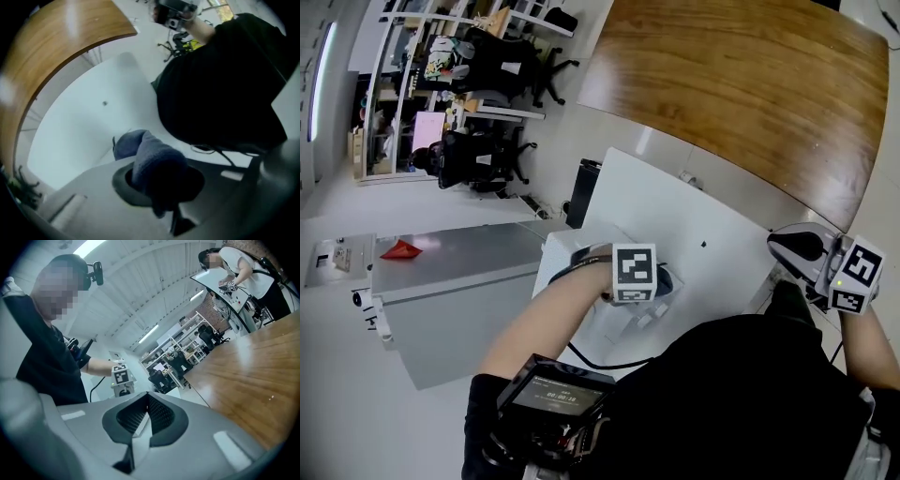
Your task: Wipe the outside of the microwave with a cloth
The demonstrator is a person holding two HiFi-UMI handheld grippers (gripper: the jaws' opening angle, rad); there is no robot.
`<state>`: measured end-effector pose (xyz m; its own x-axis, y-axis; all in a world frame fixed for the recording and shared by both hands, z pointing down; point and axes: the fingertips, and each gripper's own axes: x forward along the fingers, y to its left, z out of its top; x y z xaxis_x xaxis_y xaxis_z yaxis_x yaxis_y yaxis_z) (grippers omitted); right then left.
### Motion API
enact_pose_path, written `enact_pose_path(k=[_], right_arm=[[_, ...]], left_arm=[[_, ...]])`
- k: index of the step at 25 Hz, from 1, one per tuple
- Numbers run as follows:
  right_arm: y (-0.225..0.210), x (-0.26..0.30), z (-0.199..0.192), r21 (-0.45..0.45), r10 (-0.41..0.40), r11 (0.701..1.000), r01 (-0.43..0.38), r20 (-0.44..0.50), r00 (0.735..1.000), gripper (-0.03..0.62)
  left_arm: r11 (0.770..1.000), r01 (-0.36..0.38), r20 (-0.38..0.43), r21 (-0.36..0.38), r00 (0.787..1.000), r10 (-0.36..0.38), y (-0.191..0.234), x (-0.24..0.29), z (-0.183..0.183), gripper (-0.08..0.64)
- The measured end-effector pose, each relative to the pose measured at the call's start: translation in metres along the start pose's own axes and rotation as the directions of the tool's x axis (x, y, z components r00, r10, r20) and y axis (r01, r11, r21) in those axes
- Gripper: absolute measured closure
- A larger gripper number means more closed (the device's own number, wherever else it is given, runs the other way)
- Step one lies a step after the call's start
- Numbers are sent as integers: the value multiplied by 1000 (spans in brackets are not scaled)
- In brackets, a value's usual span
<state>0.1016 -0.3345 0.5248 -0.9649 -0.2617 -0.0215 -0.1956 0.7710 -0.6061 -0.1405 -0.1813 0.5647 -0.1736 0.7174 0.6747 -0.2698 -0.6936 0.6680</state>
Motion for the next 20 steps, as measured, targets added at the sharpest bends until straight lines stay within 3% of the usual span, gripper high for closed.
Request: enact_pose_path(k=[3,5,7,8,10,11,13,14,15,17,20], right_arm=[[8,0,7,-15,13,1000,-13,14,1000,588],[11,-1,8,-19,13,1000,-13,20,1000,588],[10,-2,5,-16,11,1000,-11,20,1000,588],[10,-3,3,-12,9,1000,-9,18,1000,588],[7,-5,-3,1,3,1000,-3,11,1000,588],[6,-6,-6,9,-1,1000,1,8,1000,588],[2,-8,-12,22,-5,1000,5,4,1000,588],[0,-8,-13,26,-6,1000,6,3,1000,588],[-2,-9,-14,28,-5,1000,5,3,1000,588],[-6,-10,-14,31,-4,1000,4,4,1000,588],[-8,-10,-10,33,-5,999,5,3,1000,588]], left_arm=[[991,27,-18,132,1000,-25,-37,12,29,509],[994,4,8,112,1000,-4,-26,3,26,509],[996,-89,56,-2,994,89,13,-27,1,508],[984,-161,58,-79,984,166,38,-49,-21,508],[927,-294,1,-235,953,303,87,-88,-77,508],[894,-330,-42,-302,942,334,105,-98,-108,508],[846,-344,-107,-407,938,330,128,-100,-157,508],[834,-329,-115,-442,943,311,133,-94,-172,508],[831,-305,-103,-465,951,292,133,-87,-177,508],[845,-257,-60,-469,964,260,125,-75,-167,508],[907,-178,-29,-383,983,181,86,-64,-126,508]])
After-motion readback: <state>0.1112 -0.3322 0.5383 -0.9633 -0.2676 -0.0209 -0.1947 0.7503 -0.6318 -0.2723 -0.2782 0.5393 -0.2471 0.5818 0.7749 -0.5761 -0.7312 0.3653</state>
